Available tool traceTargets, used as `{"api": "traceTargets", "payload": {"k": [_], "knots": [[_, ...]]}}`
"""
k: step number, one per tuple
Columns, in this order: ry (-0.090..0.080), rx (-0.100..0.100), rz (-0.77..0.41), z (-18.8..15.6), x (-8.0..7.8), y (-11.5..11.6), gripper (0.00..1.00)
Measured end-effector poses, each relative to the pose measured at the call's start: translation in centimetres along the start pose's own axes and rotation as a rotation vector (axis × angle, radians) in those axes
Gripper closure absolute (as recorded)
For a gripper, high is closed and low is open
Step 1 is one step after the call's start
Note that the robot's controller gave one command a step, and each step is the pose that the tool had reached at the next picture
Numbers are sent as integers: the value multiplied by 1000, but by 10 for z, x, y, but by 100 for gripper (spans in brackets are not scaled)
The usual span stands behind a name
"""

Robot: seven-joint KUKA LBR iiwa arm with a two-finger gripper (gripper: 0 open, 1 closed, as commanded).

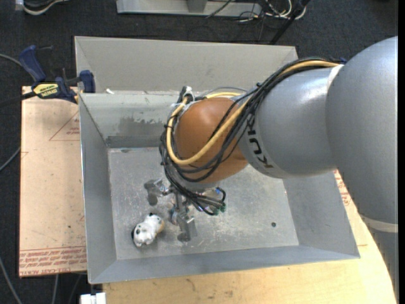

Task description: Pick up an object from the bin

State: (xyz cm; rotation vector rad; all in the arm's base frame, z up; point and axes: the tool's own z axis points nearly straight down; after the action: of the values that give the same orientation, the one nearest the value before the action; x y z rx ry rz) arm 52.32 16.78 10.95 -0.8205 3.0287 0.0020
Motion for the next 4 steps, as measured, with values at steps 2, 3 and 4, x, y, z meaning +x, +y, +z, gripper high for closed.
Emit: {"api": "traceTargets", "payload": {"k": [2,3,4], "knots": [[2,-1,-164,37,-17,27,0],[3,-2,-312,22,11,28,100],[3,-3,-313,22,12,29,0]]}}
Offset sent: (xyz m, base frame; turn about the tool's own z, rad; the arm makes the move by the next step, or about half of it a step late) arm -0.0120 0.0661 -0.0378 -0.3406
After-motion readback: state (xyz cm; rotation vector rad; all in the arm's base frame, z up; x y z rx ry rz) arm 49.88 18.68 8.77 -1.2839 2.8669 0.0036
